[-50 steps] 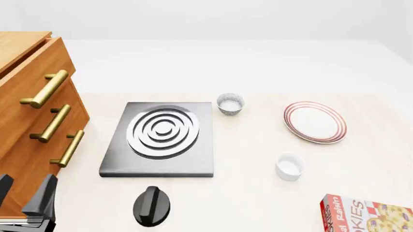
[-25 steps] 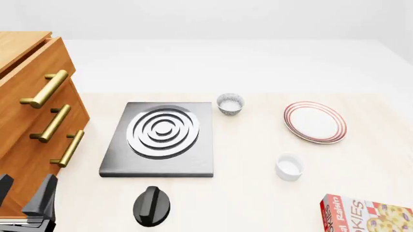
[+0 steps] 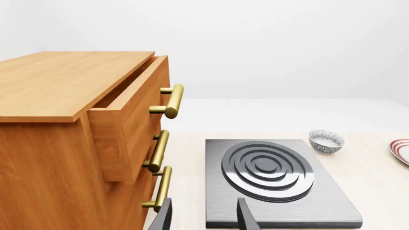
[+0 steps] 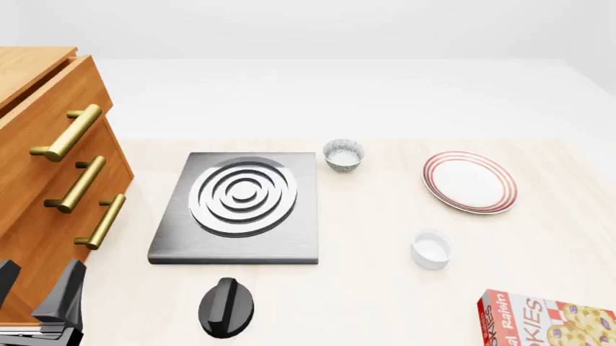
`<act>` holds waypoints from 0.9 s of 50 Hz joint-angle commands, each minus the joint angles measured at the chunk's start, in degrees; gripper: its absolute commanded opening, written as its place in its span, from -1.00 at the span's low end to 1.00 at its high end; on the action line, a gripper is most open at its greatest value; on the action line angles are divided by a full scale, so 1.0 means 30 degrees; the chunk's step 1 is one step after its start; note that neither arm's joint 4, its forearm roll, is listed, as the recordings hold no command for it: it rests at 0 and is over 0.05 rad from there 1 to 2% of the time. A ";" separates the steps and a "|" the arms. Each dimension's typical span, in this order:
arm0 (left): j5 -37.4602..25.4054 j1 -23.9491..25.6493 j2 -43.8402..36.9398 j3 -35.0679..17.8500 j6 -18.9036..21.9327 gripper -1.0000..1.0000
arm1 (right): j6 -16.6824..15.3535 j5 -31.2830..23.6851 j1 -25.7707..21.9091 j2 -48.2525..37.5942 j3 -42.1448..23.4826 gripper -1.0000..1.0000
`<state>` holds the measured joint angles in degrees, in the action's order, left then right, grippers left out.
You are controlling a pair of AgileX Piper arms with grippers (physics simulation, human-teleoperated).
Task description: Pick the akita bowl next to the cookies box and place it on the plate.
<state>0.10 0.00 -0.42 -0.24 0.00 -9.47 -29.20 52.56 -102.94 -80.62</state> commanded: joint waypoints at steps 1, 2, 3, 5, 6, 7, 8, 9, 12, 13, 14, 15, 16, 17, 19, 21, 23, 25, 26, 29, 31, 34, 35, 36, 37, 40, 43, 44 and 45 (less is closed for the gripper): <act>0.0000 0.0000 0.0000 0.0000 0.0000 1.00 | 0.0025 0.0456 -0.0204 -0.0460 -0.0027 1.00; 0.0000 0.0000 0.0000 0.0000 0.0000 1.00 | 0.0060 0.0445 -0.0256 -0.0526 -0.0076 1.00; 0.0000 0.0000 0.0000 0.0000 0.0000 1.00 | 0.0060 0.0445 -0.0256 -0.0527 -0.0077 1.00; 0.0000 0.0000 0.0000 0.0000 0.0000 1.00 | 0.0001 0.0490 -0.0238 -0.0636 -0.0119 1.00; 0.0000 0.0000 0.0000 0.0000 0.0000 1.00 | 0.0032 0.0514 -0.0263 -0.0734 -0.0143 1.00; 0.0000 0.0000 0.0000 0.0000 0.0000 1.00 | 0.0020 0.0535 -0.0260 -0.0796 -0.0162 1.00; 0.0000 0.0000 0.0000 0.0000 0.0000 1.00 | 0.0010 0.0578 -0.0247 -0.0894 -0.0189 1.00; 0.0000 0.0000 0.0000 0.0000 0.0000 1.00 | 0.0005 0.0608 -0.0233 -0.0966 -0.0205 1.00; 0.0000 0.0000 0.0000 0.0000 0.0000 1.00 | -0.0057 0.0766 -0.0209 -0.1235 -0.0206 1.00; 0.0000 0.0000 0.0000 0.0000 0.0000 1.00 | -0.0102 0.0817 -0.0194 -0.1347 -0.0219 1.00; 0.0000 0.0000 0.0000 0.0000 0.0000 1.00 | -0.0102 0.0817 -0.0194 -0.1347 -0.0220 1.00; 0.0000 0.0000 0.0000 0.0000 0.0000 1.00 | -0.0075 0.0842 -0.0212 -0.1479 -0.0278 1.00; 0.0000 0.0000 0.0000 0.0000 0.0000 1.00 | -0.0075 0.0841 -0.0212 -0.1480 -0.0280 1.00; 0.0000 0.0000 0.0000 0.0000 0.0000 1.00 | -0.0111 0.0891 -0.0182 -0.1662 -0.0355 1.00; 0.0000 0.0000 0.0000 0.0000 0.0000 1.00 | -0.0138 0.0932 -0.0179 -0.1864 -0.0434 1.00; 0.0000 0.0000 0.0000 0.0000 0.0000 1.00 | -0.0122 0.0919 -0.0195 -0.1938 -0.0480 1.00; 0.0000 0.0000 0.0000 0.0000 0.0000 1.00 | -0.0160 0.0877 -0.0173 -0.2130 -0.0587 1.00; 0.0000 0.0000 0.0000 0.0000 0.0000 1.00 | -0.0159 0.0867 -0.0135 -0.2315 -0.0742 1.00; 0.0000 0.0000 0.0000 0.0000 0.0000 1.00 | -0.0145 0.0857 -0.0120 -0.2403 -0.0816 1.00; 0.0000 0.0000 0.0000 0.0000 0.0000 1.00 | -0.0121 0.0880 -0.0076 -0.2704 -0.1016 1.00; 0.0000 0.0000 0.0000 0.0000 0.0000 1.00 | -0.0161 0.0963 -0.0070 -0.2930 -0.1080 1.00; 0.0000 0.0000 0.0000 0.0000 0.0000 1.00 | -0.0212 0.1091 -0.0074 -0.3245 -0.1180 1.00; 0.0000 0.0000 0.0000 0.0000 0.0000 1.00 | -0.0233 0.1115 -0.0065 -0.3342 -0.1225 1.00; 0.0000 0.0000 0.0000 0.0000 0.0000 1.00 | -0.0231 0.1156 -0.0083 -0.3462 -0.1285 1.00; 0.0000 0.0000 0.0000 0.0000 0.0000 1.00 | -0.0231 0.1155 -0.0083 -0.3463 -0.1286 1.00; 0.0000 0.0000 0.0000 0.0000 0.0000 1.00 | -0.0263 0.1215 -0.0087 -0.3748 -0.1415 1.00; 0.0000 0.0000 0.0000 0.0000 0.0000 1.00 | -0.0326 0.1242 -0.0069 -0.3984 -0.1547 1.00; 0.0000 0.0000 0.0000 0.0000 0.0000 1.00 | -0.0320 0.1245 -0.0085 -0.4042 -0.1577 1.00; 0.0000 0.0000 0.0000 0.0000 0.0000 1.00 | -0.0320 0.1244 -0.0085 -0.4043 -0.1578 1.00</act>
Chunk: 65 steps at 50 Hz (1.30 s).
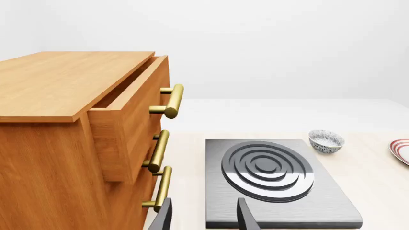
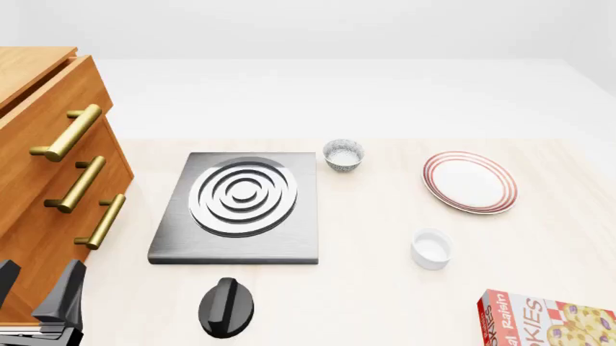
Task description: Pick the akita bowl next to the cookies box and place it on the plate.
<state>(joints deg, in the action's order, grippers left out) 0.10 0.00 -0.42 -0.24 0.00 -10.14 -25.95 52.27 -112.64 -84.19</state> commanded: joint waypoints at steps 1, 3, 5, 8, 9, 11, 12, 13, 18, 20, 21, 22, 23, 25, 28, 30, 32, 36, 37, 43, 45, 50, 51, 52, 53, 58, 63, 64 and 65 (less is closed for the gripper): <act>0.0000 0.0000 0.0000 0.0000 0.0000 1.00 | -0.0119 0.0159 0.0007 -0.0970 -0.0460 1.00; 0.0000 0.0000 0.0000 0.0000 0.0000 1.00 | -0.0110 0.0177 -0.0012 -0.1026 -0.0474 1.00; 0.0000 0.0000 0.0000 0.0000 0.0000 1.00 | -0.0196 0.0196 0.0047 -0.1242 -0.0534 1.00; 0.0000 0.0000 0.0000 0.0000 0.0000 1.00 | -0.0300 0.0314 0.0099 -0.1536 -0.0539 1.00; 0.0000 0.0000 0.0000 0.0000 0.0000 1.00 | -0.0294 0.0347 0.0088 -0.1601 -0.0533 1.00; 0.0000 0.0000 0.0000 0.0000 0.0000 1.00 | -0.0418 0.0431 0.0161 -0.1783 -0.0512 1.00; 0.0000 0.0000 0.0000 0.0000 0.0000 1.00 | -0.0424 0.0482 0.0149 -0.1895 -0.0511 1.00; 0.0000 0.0000 0.0000 0.0000 0.0000 1.00 | -0.0424 0.0482 0.0149 -0.1896 -0.0512 1.00; 0.0000 0.0000 0.0000 0.0000 0.0000 1.00 | -0.0398 0.0508 0.0201 -0.2194 -0.0564 1.00; 0.0000 0.0000 0.0000 0.0000 0.0000 1.00 | -0.0445 0.0512 0.0279 -0.2387 -0.0578 1.00; 0.0000 0.0000 0.0000 0.0000 0.0000 1.00 | -0.0461 0.0546 0.0300 -0.2431 -0.0556 1.00; 0.0000 0.0000 0.0000 0.0000 0.0000 1.00 | -0.0478 0.0560 0.0314 -0.2488 -0.0539 1.00; 0.0000 0.0000 0.0000 0.0000 0.0000 1.00 | -0.0495 0.0553 0.0321 -0.2595 -0.0526 1.00; 0.0000 0.0000 0.0000 0.0000 0.0000 1.00 | -0.0516 0.0574 0.0345 -0.2630 -0.0511 1.00; 0.0000 0.0000 0.0000 0.0000 0.0000 1.00 | -0.0546 0.0557 0.0382 -0.2756 -0.0486 1.00; 0.0000 0.0000 0.0000 0.0000 0.0000 1.00 | -0.0555 0.0538 0.0386 -0.2823 -0.0445 1.00; 0.0000 0.0000 0.0000 0.0000 0.0000 1.00 | -0.0517 0.0514 0.0342 -0.2882 -0.0402 1.00; 0.0000 0.0000 0.0000 0.0000 0.0000 1.00 | -0.0581 0.0519 0.0381 -0.3042 -0.0332 1.00; 0.0000 0.0000 0.0000 0.0000 0.0000 1.00 | -0.0581 0.0519 0.0381 -0.3043 -0.0332 1.00; 0.0000 0.0000 0.0000 0.0000 0.0000 1.00 | -0.0688 0.0578 0.0332 -0.3464 -0.0223 1.00; 0.0000 0.0000 0.0000 0.0000 0.0000 1.00 | -0.0691 0.0578 0.0319 -0.3545 -0.0219 1.00; 0.0000 0.0000 0.0000 0.0000 0.0000 1.00 | -0.0768 0.0514 0.0354 -0.3777 -0.0210 1.00; 0.0000 0.0000 0.0000 0.0000 0.0000 1.00 | -0.0802 0.0522 0.0381 -0.3813 -0.0197 1.00; 0.0000 0.0000 0.0000 0.0000 0.0000 1.00 | -0.0847 0.0553 0.0397 -0.3867 -0.0168 1.00; 0.0000 0.0000 0.0000 0.0000 0.0000 1.00 | -0.0847 0.0553 0.0397 -0.3867 -0.0167 1.00; 0.0000 0.0000 0.0000 0.0000 0.0000 1.00 | -0.0920 0.0619 0.0406 -0.4136 -0.0105 1.00; 0.0000 0.0000 0.0000 0.0000 0.0000 1.00 | -0.1000 0.0590 0.0443 -0.4217 -0.0108 1.00; 0.0000 0.0000 0.0000 0.0000 0.0000 1.00 | -0.1051 0.0599 0.0487 -0.4259 -0.0101 1.00; 0.0000 0.0000 0.0000 0.0000 0.0000 1.00 | -0.1069 0.0596 0.0509 -0.4302 -0.0105 1.00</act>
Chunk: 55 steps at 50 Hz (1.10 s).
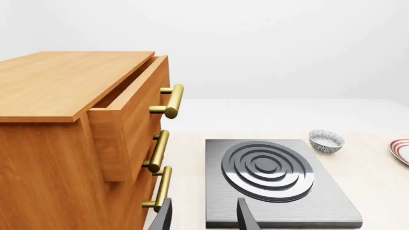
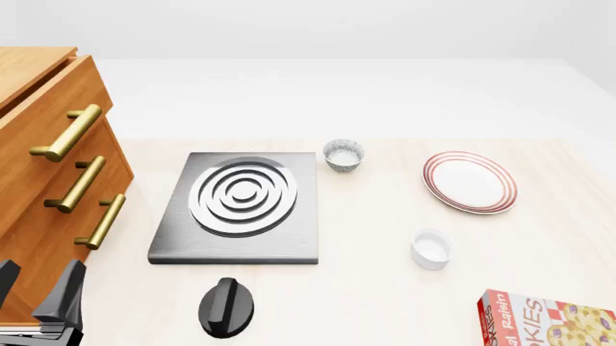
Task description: Pick the akita bowl next to the cookies box and place it on the plate.
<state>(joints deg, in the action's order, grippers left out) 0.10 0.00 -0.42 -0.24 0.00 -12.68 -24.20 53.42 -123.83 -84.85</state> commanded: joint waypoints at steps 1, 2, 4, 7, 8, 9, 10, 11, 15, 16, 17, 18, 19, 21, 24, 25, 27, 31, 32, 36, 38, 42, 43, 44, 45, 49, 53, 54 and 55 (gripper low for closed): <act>0.0000 0.0000 0.0000 0.0000 0.0000 1.00 | -0.0232 0.0035 0.0128 -0.0601 0.0122 1.00; 0.0000 0.0000 0.0000 0.0000 0.0000 1.00 | -0.0232 0.0035 0.0128 -0.0601 0.0122 1.00; 0.0000 0.0000 0.0000 0.0000 0.0000 1.00 | -0.0359 0.0061 0.0206 -0.0687 0.0150 1.00; 0.0000 0.0000 0.0000 0.0000 0.0000 1.00 | -0.0676 0.0244 0.0297 -0.0765 0.0323 -1.00; 0.0000 0.0000 0.0000 0.0000 0.0000 1.00 | -0.0841 0.0266 0.0374 -0.0821 0.0364 -1.00; 0.0000 0.0000 0.0000 0.0000 0.0000 1.00 | -0.0932 0.0355 0.0392 -0.0798 0.0432 -1.00; 0.0000 0.0000 0.0000 0.0000 0.0000 1.00 | -0.0932 0.0356 0.0393 -0.0797 0.0434 -1.00; 0.0000 0.0000 0.0000 0.0000 0.0000 1.00 | -0.0855 0.0737 0.0291 -0.0352 0.0594 -1.00; 0.0000 0.0000 0.0000 0.0000 0.0000 1.00 | -0.0766 0.1142 -0.0079 0.0226 0.0965 -1.00; 0.0000 0.0000 0.0000 0.0000 0.0000 1.00 | -0.0506 0.1378 -0.0487 0.0593 0.1155 -1.00; 0.0000 0.0000 0.0000 0.0000 0.0000 1.00 | -0.0402 0.1497 -0.0667 0.0856 0.1254 -1.00; 0.0000 0.0000 0.0000 0.0000 0.0000 1.00 | -0.0858 0.1906 -0.0581 0.1271 0.1563 -1.00; 0.0000 0.0000 0.0000 0.0000 0.0000 1.00 | -0.0786 0.2192 -0.0817 0.1616 0.1765 -1.00; 0.0000 0.0000 0.0000 0.0000 0.0000 1.00 | -0.0287 0.2301 -0.1280 0.1946 0.1851 -1.00; 0.0000 0.0000 0.0000 0.0000 0.0000 1.00 | -0.0062 0.2627 -0.1827 0.2735 0.2289 -1.00; 0.0000 0.0000 0.0000 0.0000 0.0000 1.00 | -0.0011 0.2658 -0.1945 0.2943 0.2379 -1.00; 0.0000 0.0000 0.0000 0.0000 0.0000 1.00 | 0.0429 0.2892 -0.2376 0.3723 0.2672 -1.00; 0.0000 0.0000 0.0000 0.0000 0.0000 1.00 | 0.0785 0.2874 -0.2901 0.4695 0.2928 -1.00; 0.0000 0.0000 0.0000 0.0000 0.0000 1.00 | 0.0785 0.2875 -0.2902 0.4698 0.2931 -1.00; 0.0000 0.0000 0.0000 0.0000 0.0000 1.00 | 0.1379 0.2571 -0.3584 0.5688 0.3077 -1.00; 0.0000 0.0000 0.0000 0.0000 0.0000 1.00 | 0.1949 0.2338 -0.4203 0.6211 0.3160 -1.00; 0.0000 0.0000 0.0000 0.0000 0.0000 1.00 | 0.2430 0.1857 -0.4678 0.6833 0.3077 -1.00; 0.0000 0.0000 0.0000 0.0000 0.0000 1.00 | 0.2340 0.1706 -0.4642 0.6924 0.2993 -1.00; 0.0000 0.0000 0.0000 0.0000 0.0000 1.00 | 0.2340 0.1704 -0.4642 0.6924 0.2991 -1.00; 0.0000 0.0000 0.0000 0.0000 0.0000 1.00 | 0.2373 0.1636 -0.4716 0.7044 0.2956 -1.00; 0.0000 0.0000 0.0000 0.0000 0.0000 1.00 | 0.2692 0.1181 -0.4996 0.7431 0.2665 -1.00; 0.0000 0.0000 0.0000 0.0000 0.0000 1.00 | 0.2921 0.0879 -0.5233 0.7647 0.2468 -1.00; 0.0000 0.0000 0.0000 0.0000 0.0000 1.00 | 0.3428 0.0709 -0.5616 0.7581 0.2445 -1.00; 0.0000 0.0000 0.0000 0.0000 0.0000 1.00 | 0.3268 0.0635 -0.5479 0.7685 0.2329 -1.00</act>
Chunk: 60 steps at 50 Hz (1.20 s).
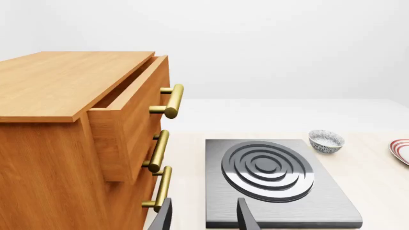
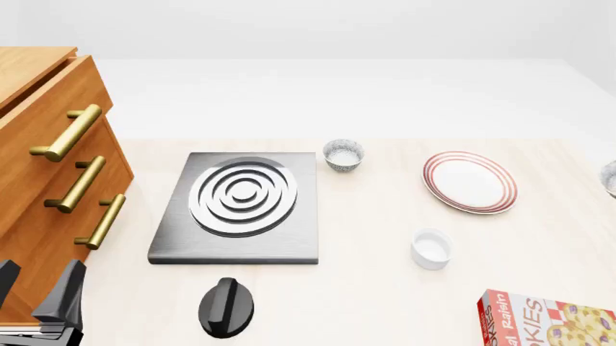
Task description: Pick the akita bowl next to the cookies box and place it on the plate.
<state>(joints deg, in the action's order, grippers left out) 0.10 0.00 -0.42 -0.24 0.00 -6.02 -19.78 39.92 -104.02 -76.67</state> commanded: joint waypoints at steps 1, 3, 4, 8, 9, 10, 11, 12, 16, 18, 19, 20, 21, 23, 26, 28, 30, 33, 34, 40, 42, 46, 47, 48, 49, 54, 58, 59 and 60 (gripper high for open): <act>0.0000 0.0000 0.0000 0.0000 0.0000 1.00 | 0.1047 -0.0842 -0.0977 0.1081 -0.0400 -1.00; 0.0000 0.0000 0.0000 0.0000 0.0000 1.00 | 0.1431 -0.1144 -0.1218 0.1211 -0.0607 -1.00; 0.0000 0.0000 0.0000 0.0000 0.0000 1.00 | 0.1450 -0.1212 -0.1219 0.1268 -0.0682 -1.00; 0.0000 0.0000 0.0000 0.0000 0.0000 1.00 | 0.2009 -0.1605 -0.1568 0.1517 -0.0951 -1.00; 0.0000 0.0000 0.0000 0.0000 0.0000 1.00 | 0.2173 -0.1654 -0.1653 0.1543 -0.0983 -1.00; 0.0000 0.0000 0.0000 0.0000 0.0000 1.00 | 0.2361 -0.1728 -0.1715 0.1532 -0.1049 -1.00; 0.0000 0.0000 0.0000 0.0000 0.0000 1.00 | 0.2413 -0.1772 -0.1710 0.1491 -0.1091 -1.00; 0.0000 0.0000 0.0000 0.0000 0.0000 1.00 | 0.2514 -0.1791 -0.1754 0.1472 -0.1118 -1.00; 0.0000 0.0000 0.0000 0.0000 0.0000 1.00 | 0.3012 -0.1788 -0.2000 0.1335 -0.1152 -1.00; 0.0000 0.0000 0.0000 0.0000 0.0000 1.00 | 0.3621 -0.1706 -0.2294 0.1048 -0.1092 -1.00; 0.0000 0.0000 0.0000 0.0000 0.0000 1.00 | 0.3622 -0.1705 -0.2295 0.1047 -0.1092 -1.00; 0.0000 0.0000 0.0000 0.0000 0.0000 1.00 | 0.3712 -0.1637 -0.2304 0.0827 -0.1145 -1.00; 0.0000 0.0000 0.0000 0.0000 0.0000 1.00 | 0.4243 -0.1582 -0.2565 0.0765 -0.1063 -1.00; 0.0000 0.0000 0.0000 0.0000 0.0000 1.00 | 0.4370 -0.1565 -0.2620 0.0702 -0.1080 -1.00; 0.0000 0.0000 0.0000 0.0000 0.0000 1.00 | 0.4403 -0.1553 -0.2420 0.0393 -0.1254 -1.00; 0.0000 0.0000 0.0000 0.0000 0.0000 1.00 | 0.5120 -0.1544 -0.2689 0.0272 -0.1187 -1.00; 0.0000 0.0000 0.0000 0.0000 0.0000 1.00 | 0.5070 -0.1493 -0.2676 0.0156 -0.1167 -1.00; 0.0000 0.0000 0.0000 0.0000 0.0000 1.00 | 0.5162 -0.1358 -0.2680 -0.0015 -0.1126 -1.00; 0.0000 0.0000 0.0000 0.0000 0.0000 1.00 | 0.5200 -0.1252 -0.2617 -0.0142 -0.1117 -1.00; 0.0000 0.0000 0.0000 0.0000 0.0000 1.00 | 0.5705 -0.1009 -0.2794 -0.0532 -0.1070 -1.00; 0.0000 0.0000 0.0000 0.0000 0.0000 1.00 | 0.5862 -0.0959 -0.2884 -0.0575 -0.1078 -1.00; 0.0000 0.0000 0.0000 0.0000 0.0000 1.00 | 0.6040 -0.0891 -0.3004 -0.0852 -0.1117 -1.00; 0.0000 0.0000 0.0000 0.0000 0.0000 1.00 | 0.6175 -0.0853 -0.3089 -0.0870 -0.1083 -1.00; 0.0000 0.0000 0.0000 0.0000 0.0000 1.00 | 0.6197 -0.0831 -0.3091 -0.0881 -0.1092 -1.00; 0.0000 0.0000 0.0000 0.0000 0.0000 1.00 | 0.6253 -0.0817 -0.3115 -0.0929 -0.1112 -1.00; 0.0000 0.0000 0.0000 0.0000 0.0000 1.00 | 0.6548 -0.0807 -0.3262 -0.1058 -0.1223 -1.00; 0.0000 0.0000 0.0000 0.0000 0.0000 1.00 | 0.6699 -0.0842 -0.3349 -0.1110 -0.1322 -1.00; 0.0000 0.0000 0.0000 0.0000 0.0000 1.00 | 0.6888 -0.0844 -0.3427 -0.1204 -0.1443 -1.00; 0.0000 0.0000 0.0000 0.0000 0.0000 1.00 | 0.6950 -0.0821 -0.3467 -0.1231 -0.1445 -1.00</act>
<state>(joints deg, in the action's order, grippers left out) 0.10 0.00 -0.42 -0.24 0.00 12.80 -22.54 30.42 -106.92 -80.09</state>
